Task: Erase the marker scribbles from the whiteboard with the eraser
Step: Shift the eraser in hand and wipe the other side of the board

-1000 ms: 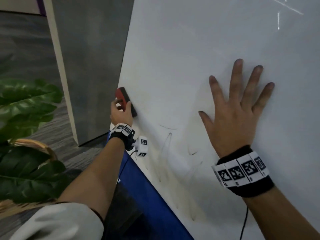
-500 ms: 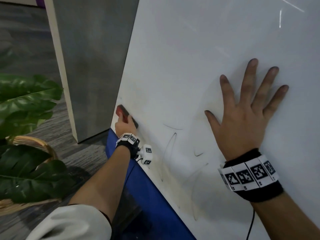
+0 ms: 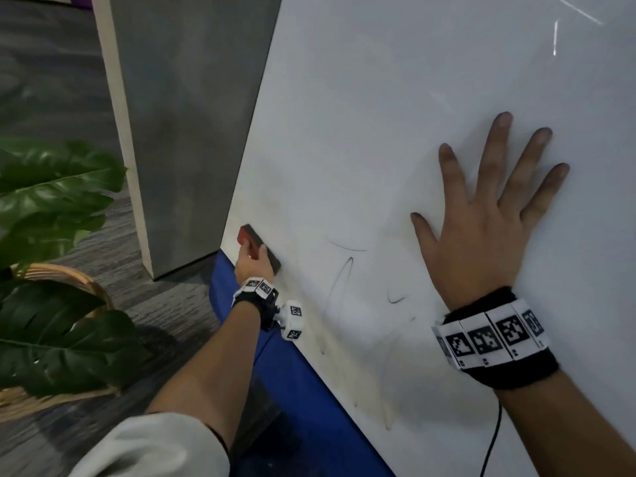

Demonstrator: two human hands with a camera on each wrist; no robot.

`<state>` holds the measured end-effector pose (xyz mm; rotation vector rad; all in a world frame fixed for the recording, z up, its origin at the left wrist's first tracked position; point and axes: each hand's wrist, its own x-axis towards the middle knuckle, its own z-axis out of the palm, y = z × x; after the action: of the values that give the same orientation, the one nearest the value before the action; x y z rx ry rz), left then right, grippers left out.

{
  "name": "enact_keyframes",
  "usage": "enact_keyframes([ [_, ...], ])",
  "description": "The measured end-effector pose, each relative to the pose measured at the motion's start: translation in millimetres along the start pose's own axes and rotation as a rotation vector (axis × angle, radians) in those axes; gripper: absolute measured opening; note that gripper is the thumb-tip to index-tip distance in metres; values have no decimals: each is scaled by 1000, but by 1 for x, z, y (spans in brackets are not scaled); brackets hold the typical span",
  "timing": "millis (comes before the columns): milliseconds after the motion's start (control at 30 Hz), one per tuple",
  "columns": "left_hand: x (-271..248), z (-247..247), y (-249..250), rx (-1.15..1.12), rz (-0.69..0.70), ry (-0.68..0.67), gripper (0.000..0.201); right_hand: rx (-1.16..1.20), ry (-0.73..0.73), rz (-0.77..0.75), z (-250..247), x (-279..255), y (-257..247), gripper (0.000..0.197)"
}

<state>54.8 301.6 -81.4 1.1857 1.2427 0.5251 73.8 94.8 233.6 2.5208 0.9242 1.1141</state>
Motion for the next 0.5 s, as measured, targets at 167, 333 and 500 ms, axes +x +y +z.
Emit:
enact_keyframes([
  [167,-23,13,16,-209,417,62,48,-8,-1,-23,-2,-3,3,80],
  [333,-21,14,-18,-167,172,51,52,27,18,-103,-11,-10,30,73],
  [500,-44,19,-81,116,-86,-168,62,42,28,-104,-15,-16,43,77],
])
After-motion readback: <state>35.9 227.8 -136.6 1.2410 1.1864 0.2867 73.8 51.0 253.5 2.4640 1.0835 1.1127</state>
